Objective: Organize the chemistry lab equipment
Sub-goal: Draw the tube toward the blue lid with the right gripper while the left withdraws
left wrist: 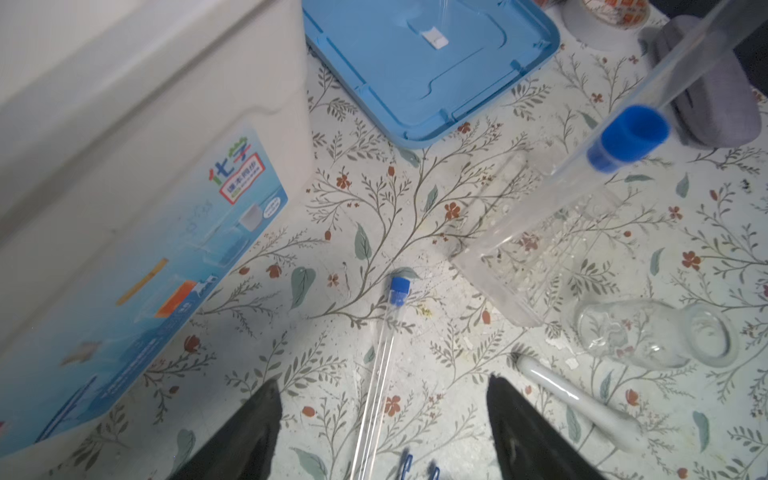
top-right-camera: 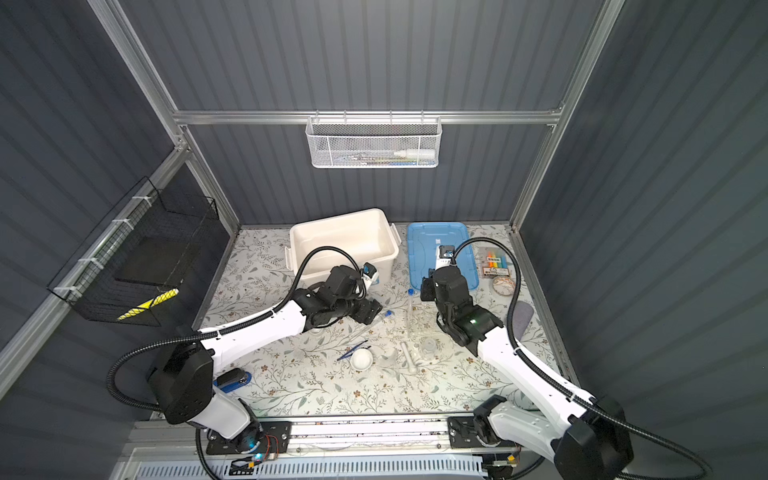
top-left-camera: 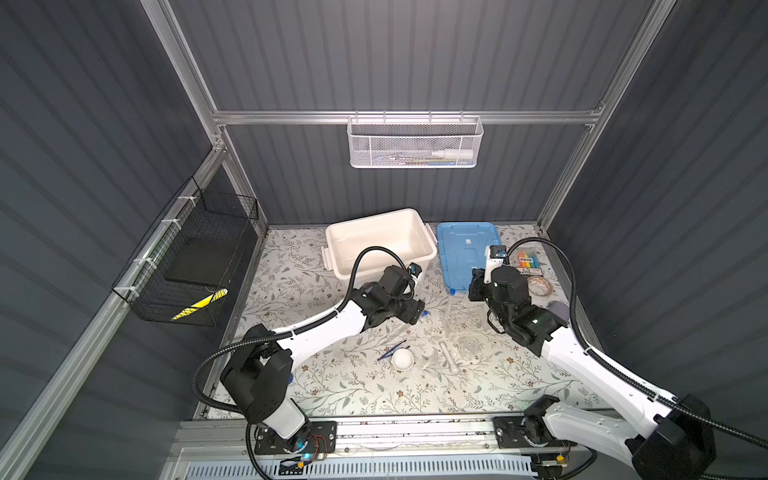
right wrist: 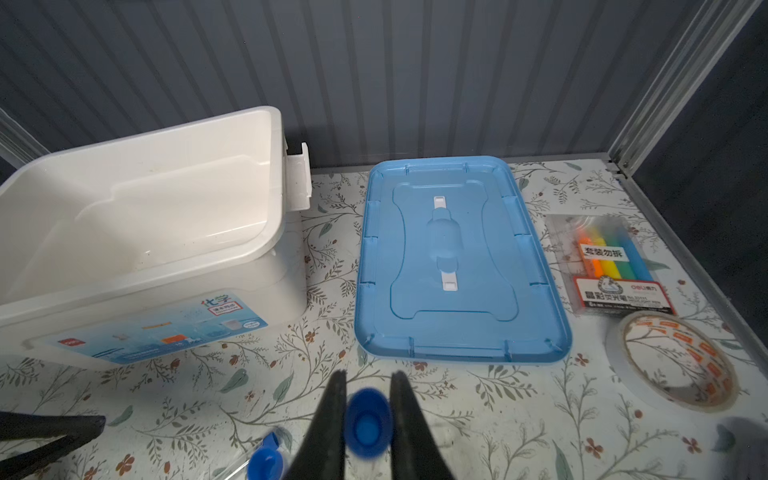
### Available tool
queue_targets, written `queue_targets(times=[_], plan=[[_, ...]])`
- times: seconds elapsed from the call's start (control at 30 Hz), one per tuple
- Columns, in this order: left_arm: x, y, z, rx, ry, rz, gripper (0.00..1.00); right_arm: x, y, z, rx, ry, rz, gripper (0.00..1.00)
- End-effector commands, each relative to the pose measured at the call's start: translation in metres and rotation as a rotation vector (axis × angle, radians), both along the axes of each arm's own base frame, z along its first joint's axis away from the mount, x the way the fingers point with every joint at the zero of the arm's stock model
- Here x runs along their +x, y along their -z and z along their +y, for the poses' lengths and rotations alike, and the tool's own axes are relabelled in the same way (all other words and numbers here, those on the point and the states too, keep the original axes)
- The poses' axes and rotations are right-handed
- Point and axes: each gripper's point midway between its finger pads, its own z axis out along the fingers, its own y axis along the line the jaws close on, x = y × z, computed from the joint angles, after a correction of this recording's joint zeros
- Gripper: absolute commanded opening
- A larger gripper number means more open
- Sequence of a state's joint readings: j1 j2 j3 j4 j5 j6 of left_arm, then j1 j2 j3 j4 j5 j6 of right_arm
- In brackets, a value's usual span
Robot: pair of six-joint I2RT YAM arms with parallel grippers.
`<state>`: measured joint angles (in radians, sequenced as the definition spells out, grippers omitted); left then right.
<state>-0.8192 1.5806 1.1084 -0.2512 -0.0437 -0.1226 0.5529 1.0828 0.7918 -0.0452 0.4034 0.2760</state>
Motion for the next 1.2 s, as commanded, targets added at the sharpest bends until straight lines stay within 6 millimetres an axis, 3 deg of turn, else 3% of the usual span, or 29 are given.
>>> queue_targets(times=[0.0,0.5,0.57,1.17], plan=[[-0.006,0.012,0.007,0.028,-0.021,0.036,0.8,-0.002,0.002,-0.003,-0.011,0.034,-0.021,0.14],[-0.013,0.024,0.012,0.044,-0.023,0.067,0.79,-0.001,0.02,0.005,-0.006,0.051,-0.021,0.14],[-0.014,0.025,0.013,0.046,-0.022,0.072,0.79,0.002,0.031,0.006,-0.025,0.055,0.001,0.13],[-0.016,0.033,0.014,0.057,-0.019,0.087,0.79,0.008,0.044,0.009,-0.053,0.061,0.018,0.13]])
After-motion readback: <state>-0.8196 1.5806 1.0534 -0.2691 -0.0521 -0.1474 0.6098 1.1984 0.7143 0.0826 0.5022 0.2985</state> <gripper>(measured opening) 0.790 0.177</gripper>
